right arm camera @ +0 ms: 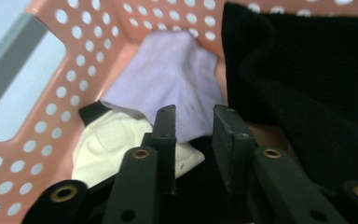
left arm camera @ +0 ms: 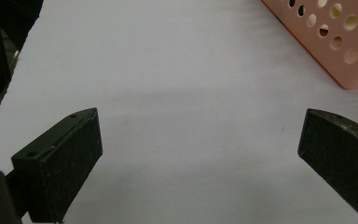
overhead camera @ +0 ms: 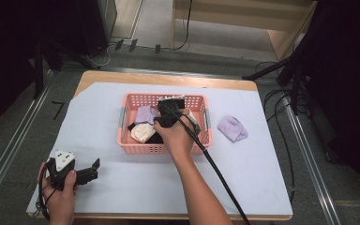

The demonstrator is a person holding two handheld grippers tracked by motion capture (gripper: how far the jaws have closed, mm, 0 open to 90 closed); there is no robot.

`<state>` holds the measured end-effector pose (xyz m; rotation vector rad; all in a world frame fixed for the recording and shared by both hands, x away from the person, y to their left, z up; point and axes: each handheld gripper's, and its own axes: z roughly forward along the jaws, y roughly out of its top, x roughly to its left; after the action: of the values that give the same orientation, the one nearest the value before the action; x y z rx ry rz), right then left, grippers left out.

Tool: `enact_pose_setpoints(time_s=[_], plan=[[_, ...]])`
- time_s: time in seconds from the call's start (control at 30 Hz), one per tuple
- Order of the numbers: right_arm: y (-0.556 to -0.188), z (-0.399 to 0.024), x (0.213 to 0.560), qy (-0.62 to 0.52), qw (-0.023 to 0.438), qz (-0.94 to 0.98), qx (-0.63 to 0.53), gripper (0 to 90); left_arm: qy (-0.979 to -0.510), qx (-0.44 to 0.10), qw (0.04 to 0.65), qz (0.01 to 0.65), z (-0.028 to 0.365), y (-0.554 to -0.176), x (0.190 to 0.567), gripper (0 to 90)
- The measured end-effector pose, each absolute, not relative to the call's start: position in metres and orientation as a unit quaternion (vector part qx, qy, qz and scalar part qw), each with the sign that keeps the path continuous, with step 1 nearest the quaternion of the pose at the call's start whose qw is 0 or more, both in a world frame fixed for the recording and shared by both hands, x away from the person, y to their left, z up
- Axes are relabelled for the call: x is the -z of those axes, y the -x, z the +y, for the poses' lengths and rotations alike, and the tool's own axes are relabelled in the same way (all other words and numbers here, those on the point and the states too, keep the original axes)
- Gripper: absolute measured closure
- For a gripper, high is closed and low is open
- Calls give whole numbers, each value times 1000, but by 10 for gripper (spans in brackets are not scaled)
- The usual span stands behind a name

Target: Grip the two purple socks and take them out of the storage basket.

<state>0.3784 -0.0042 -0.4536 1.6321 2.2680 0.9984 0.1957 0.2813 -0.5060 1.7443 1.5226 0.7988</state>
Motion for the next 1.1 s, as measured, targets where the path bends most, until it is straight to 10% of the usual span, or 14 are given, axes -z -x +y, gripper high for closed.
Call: enact_pose_setpoints(time_s=[0.83,1.1], plan=[[-402,13,450,-546,85,777,-301,629,-669,-309,336,587,281,-196,506,5],[-408,33,464,-531,84,775,-333,490,-668,-309,338,586,281,-196,506,5]])
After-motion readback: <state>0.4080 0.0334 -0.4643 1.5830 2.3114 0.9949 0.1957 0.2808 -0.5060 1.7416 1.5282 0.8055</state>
